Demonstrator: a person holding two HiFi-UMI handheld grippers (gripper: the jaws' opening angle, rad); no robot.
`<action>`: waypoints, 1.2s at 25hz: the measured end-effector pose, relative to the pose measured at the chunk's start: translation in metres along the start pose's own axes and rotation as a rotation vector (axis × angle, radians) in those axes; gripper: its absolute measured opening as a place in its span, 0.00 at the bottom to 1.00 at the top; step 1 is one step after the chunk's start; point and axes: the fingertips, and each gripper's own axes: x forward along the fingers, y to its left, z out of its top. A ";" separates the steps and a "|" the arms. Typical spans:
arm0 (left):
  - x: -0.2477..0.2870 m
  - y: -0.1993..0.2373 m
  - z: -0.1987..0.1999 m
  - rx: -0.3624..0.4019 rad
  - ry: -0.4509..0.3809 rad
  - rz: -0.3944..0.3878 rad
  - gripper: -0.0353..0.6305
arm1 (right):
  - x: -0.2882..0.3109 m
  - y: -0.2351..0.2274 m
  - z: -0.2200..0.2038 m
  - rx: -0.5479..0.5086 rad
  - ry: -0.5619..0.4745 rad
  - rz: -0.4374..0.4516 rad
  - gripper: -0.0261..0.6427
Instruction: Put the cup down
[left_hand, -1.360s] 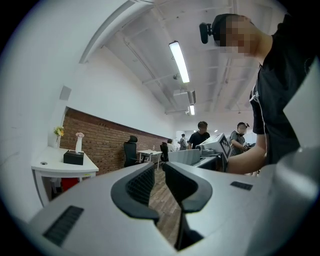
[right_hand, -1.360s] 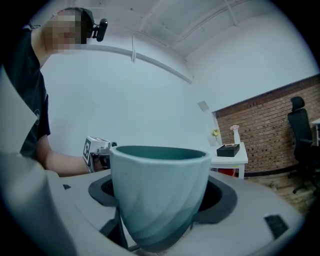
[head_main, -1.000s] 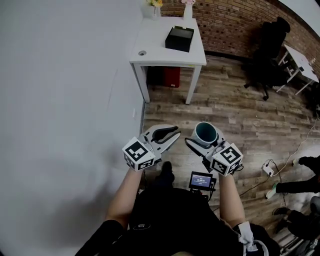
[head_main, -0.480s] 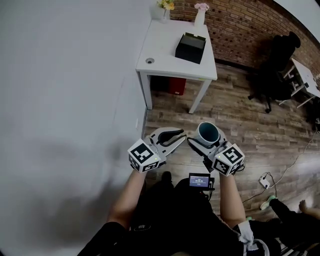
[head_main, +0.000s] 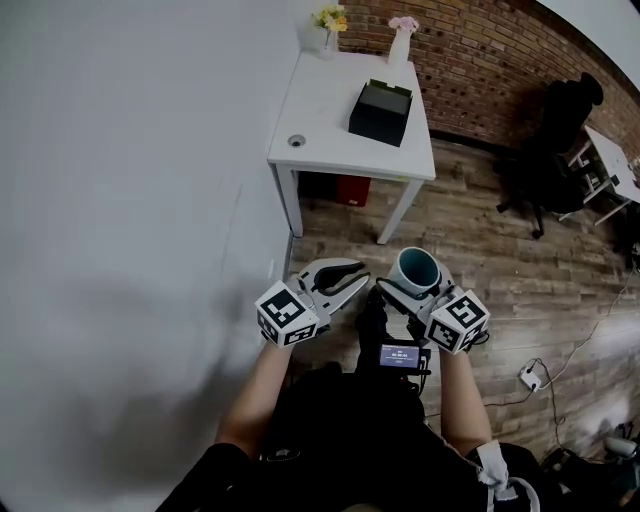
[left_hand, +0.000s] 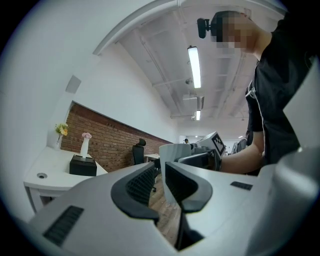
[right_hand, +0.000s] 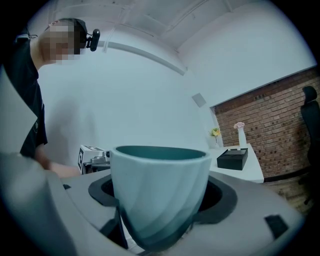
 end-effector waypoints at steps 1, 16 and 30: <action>0.003 0.006 0.000 0.004 0.000 0.001 0.16 | 0.003 -0.007 0.002 0.000 -0.007 -0.003 0.64; 0.090 0.139 0.009 -0.002 0.000 0.038 0.16 | 0.066 -0.146 0.030 -0.006 -0.028 0.002 0.64; 0.202 0.254 0.039 -0.030 -0.001 0.064 0.16 | 0.124 -0.289 0.076 0.001 0.010 0.066 0.64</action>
